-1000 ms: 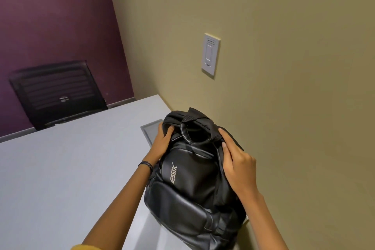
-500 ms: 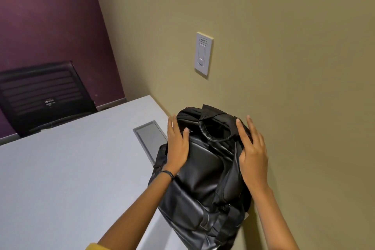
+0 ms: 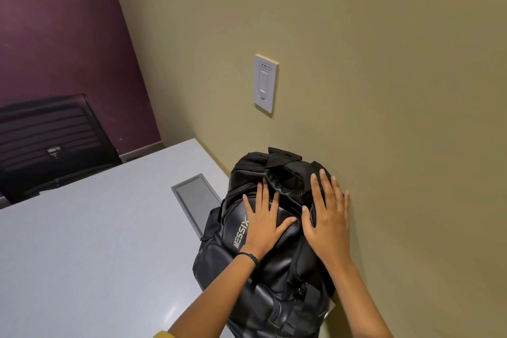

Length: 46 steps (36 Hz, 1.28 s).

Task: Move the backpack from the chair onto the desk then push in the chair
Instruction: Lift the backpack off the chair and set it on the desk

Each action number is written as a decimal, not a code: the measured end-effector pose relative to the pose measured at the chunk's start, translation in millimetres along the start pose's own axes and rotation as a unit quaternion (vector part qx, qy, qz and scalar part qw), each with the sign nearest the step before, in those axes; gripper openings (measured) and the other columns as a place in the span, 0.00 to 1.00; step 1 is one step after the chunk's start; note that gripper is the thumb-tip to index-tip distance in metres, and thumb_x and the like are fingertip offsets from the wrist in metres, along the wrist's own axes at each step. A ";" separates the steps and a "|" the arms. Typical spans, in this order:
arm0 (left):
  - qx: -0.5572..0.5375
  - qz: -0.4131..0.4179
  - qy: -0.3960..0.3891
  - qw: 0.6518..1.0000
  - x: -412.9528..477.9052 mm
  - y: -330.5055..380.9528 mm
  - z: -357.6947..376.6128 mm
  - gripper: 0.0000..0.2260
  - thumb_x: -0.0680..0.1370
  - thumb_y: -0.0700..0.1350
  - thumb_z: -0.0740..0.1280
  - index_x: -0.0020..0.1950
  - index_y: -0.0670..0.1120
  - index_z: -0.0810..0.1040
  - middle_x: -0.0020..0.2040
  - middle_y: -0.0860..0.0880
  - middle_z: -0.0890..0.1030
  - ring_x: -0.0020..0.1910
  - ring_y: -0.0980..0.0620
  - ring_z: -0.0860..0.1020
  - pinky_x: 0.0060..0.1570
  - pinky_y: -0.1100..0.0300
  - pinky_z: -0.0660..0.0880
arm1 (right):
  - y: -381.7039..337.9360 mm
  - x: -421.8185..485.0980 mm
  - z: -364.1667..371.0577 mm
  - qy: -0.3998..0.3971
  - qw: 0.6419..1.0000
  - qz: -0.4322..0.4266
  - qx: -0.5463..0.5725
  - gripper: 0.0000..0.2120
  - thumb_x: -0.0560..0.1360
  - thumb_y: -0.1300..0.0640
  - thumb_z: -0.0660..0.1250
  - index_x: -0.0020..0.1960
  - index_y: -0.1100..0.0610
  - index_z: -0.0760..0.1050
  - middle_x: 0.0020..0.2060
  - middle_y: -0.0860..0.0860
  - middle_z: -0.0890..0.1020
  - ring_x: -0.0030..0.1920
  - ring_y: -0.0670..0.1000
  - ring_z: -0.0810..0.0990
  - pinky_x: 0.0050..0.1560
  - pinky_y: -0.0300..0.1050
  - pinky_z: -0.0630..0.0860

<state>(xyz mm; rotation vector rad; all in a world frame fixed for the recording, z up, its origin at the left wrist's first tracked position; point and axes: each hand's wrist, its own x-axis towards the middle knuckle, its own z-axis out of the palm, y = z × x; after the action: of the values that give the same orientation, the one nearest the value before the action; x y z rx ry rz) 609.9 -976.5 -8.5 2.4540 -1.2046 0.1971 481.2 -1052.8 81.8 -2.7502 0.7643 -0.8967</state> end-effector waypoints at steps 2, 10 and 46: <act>0.021 0.012 0.006 1.000 9.8 4.6 1.8 0.35 0.77 0.68 0.45 0.76 0.46 0.51 0.77 0.41 0.46 0.75 0.49 0.33 0.69 0.36 0.36 | 9.9 5.5 1.1 0.022 1.000 0.006 -0.008 0.31 0.75 0.52 0.53 0.76 0.51 0.48 0.76 0.49 0.52 0.76 0.51 0.48 0.74 0.59 0.48; 0.061 0.031 0.000 0.998 10.5 -5.1 7.4 0.35 0.77 0.67 0.45 0.75 0.44 0.58 0.76 0.42 0.51 0.74 0.51 0.31 0.69 0.39 0.36 | 11.6 12.0 14.4 0.027 0.999 0.000 -0.029 0.30 0.76 0.52 0.52 0.76 0.53 0.47 0.76 0.50 0.51 0.76 0.53 0.48 0.74 0.55 0.38; -0.397 -0.174 -0.085 0.897 -107.8 125.2 -46.2 0.30 0.78 0.48 0.65 0.76 0.53 0.53 0.66 0.61 0.60 0.66 0.66 0.58 0.66 0.66 0.56 | 26.7 -25.4 -33.3 -0.098 0.984 -0.137 0.062 0.36 0.75 0.57 0.64 0.76 0.56 0.48 0.77 0.54 0.50 0.76 0.59 0.48 0.72 0.59 0.59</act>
<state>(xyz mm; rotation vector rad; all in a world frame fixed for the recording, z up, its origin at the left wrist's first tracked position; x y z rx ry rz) 447.2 -947.9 38.0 1.9060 -0.6735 -0.5251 432.9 -1062.2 88.1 -2.8179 0.2890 -0.6751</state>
